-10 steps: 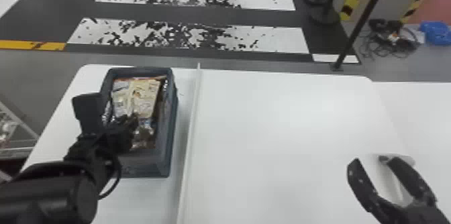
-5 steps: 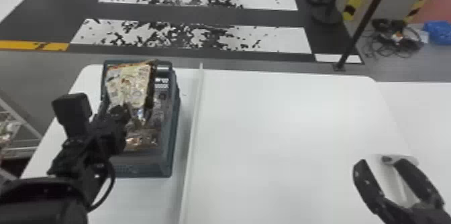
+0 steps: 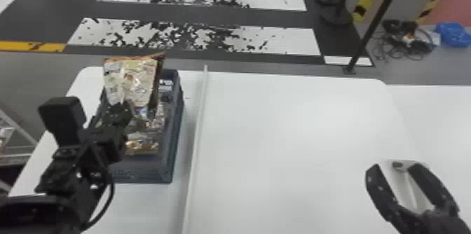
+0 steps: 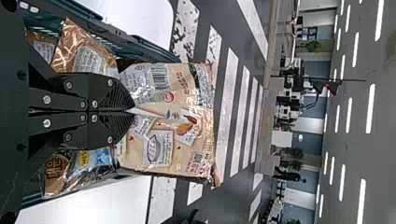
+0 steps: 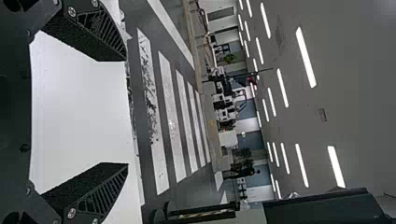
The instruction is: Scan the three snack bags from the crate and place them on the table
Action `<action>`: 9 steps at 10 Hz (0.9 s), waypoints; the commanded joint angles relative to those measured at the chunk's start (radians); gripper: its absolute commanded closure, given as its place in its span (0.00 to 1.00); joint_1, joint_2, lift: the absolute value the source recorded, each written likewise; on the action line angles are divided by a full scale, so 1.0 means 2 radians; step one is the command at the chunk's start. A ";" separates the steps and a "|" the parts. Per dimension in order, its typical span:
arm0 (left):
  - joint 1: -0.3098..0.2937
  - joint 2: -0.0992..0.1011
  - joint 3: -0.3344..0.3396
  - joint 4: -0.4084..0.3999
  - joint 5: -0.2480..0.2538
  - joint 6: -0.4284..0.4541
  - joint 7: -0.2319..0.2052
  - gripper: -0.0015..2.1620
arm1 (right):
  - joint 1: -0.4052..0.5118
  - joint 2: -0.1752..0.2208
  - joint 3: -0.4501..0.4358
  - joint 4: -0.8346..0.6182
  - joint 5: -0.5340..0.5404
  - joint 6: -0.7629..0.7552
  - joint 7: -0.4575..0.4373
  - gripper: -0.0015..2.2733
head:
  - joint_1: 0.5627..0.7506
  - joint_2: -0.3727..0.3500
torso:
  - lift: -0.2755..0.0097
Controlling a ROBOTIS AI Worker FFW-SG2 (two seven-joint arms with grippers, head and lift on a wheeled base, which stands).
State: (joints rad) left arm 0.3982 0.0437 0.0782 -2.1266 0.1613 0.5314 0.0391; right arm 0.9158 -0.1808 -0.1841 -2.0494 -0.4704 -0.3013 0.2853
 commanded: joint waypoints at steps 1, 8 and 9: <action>0.003 -0.002 -0.002 -0.001 0.001 0.001 0.004 0.96 | 0.000 0.000 0.000 0.000 0.000 0.000 0.000 0.06 | 0.70 0.44 | 0.84; 0.043 0.004 -0.166 -0.124 -0.097 0.053 -0.036 0.96 | -0.003 0.001 -0.010 -0.011 -0.013 0.003 -0.001 0.06 | 0.70 0.21 | 0.84; 0.029 0.005 -0.205 -0.093 -0.117 0.053 -0.037 0.96 | -0.002 0.001 -0.013 -0.015 -0.019 0.003 0.000 0.06 | 0.70 0.12 | 0.84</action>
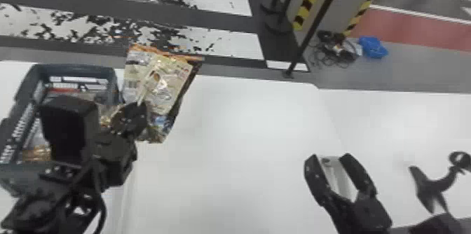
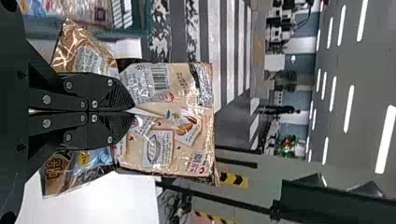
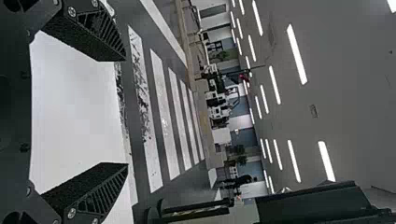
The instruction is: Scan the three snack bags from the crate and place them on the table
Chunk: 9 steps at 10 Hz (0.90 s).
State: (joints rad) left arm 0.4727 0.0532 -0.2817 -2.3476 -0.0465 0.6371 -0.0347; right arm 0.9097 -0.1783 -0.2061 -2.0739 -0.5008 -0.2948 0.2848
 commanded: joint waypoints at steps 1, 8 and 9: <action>-0.022 0.000 -0.061 0.055 -0.028 0.000 -0.003 0.96 | 0.003 -0.001 -0.005 -0.008 -0.009 0.000 0.000 0.06 | 0.70 0.08 | 0.84; -0.111 -0.028 -0.177 0.383 -0.061 -0.190 -0.104 0.96 | 0.006 0.001 -0.005 -0.028 -0.020 0.014 0.012 0.06 | 0.70 0.03 | 0.84; -0.122 -0.028 -0.181 0.418 -0.066 -0.199 -0.127 0.96 | 0.007 0.001 -0.005 -0.028 -0.020 0.012 0.012 0.06 | 0.70 0.03 | 0.84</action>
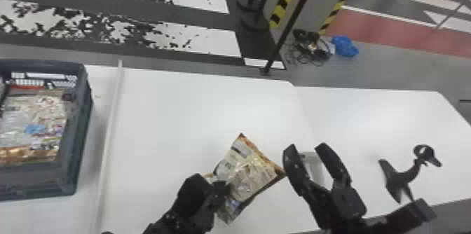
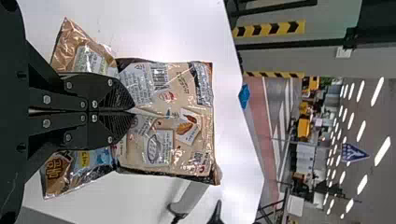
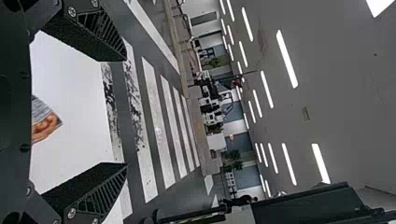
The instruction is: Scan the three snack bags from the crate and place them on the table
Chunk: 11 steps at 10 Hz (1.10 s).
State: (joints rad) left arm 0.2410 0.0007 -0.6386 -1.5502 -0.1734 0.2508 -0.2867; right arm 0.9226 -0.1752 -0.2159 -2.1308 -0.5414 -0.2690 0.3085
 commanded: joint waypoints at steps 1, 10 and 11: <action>-0.015 -0.002 -0.008 0.043 -0.011 -0.017 -0.008 0.96 | 0.000 0.000 0.001 0.000 0.000 -0.001 0.001 0.06 | 0.70 0.03 | 0.84; 0.040 0.013 0.003 -0.089 -0.023 -0.084 0.132 0.03 | -0.002 -0.002 -0.006 0.009 0.000 0.002 0.002 0.06 | 0.70 0.03 | 0.84; 0.067 0.019 0.028 -0.120 -0.023 -0.110 0.137 0.03 | -0.007 -0.003 -0.006 0.015 0.000 0.010 0.006 0.06 | 0.70 0.03 | 0.84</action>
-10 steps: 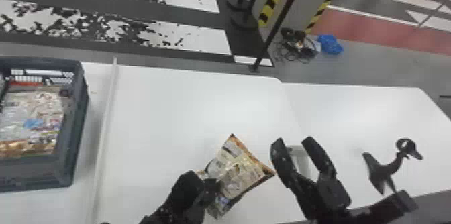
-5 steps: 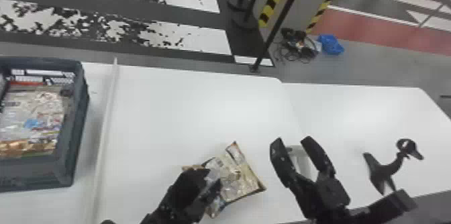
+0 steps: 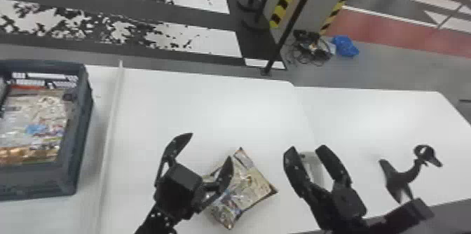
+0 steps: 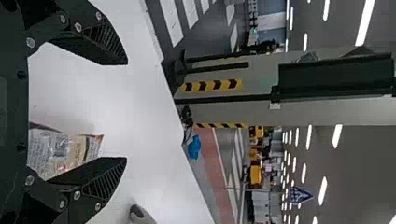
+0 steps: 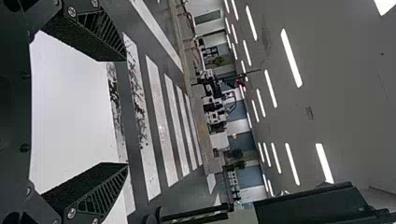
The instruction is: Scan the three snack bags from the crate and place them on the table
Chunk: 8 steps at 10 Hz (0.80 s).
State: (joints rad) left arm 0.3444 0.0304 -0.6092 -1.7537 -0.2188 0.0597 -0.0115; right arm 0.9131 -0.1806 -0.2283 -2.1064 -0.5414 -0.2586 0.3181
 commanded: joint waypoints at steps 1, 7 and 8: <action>0.039 0.007 0.038 -0.042 0.000 -0.036 0.000 0.03 | -0.007 0.000 0.001 0.008 0.002 0.008 0.001 0.06 | 0.70 0.03 | 0.84; 0.175 0.007 0.167 -0.162 0.033 -0.107 -0.002 0.04 | -0.021 -0.002 0.004 0.038 -0.003 0.011 0.009 0.06 | 0.70 0.03 | 0.84; 0.192 0.008 0.181 -0.165 0.036 -0.128 -0.003 0.04 | -0.021 -0.002 0.003 0.042 -0.004 0.014 0.009 0.06 | 0.70 0.03 | 0.84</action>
State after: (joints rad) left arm 0.7100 0.0449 -0.2621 -2.0784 -0.1498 -0.1756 -0.0167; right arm 0.8711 -0.1840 -0.2215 -2.0263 -0.5486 -0.2342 0.3361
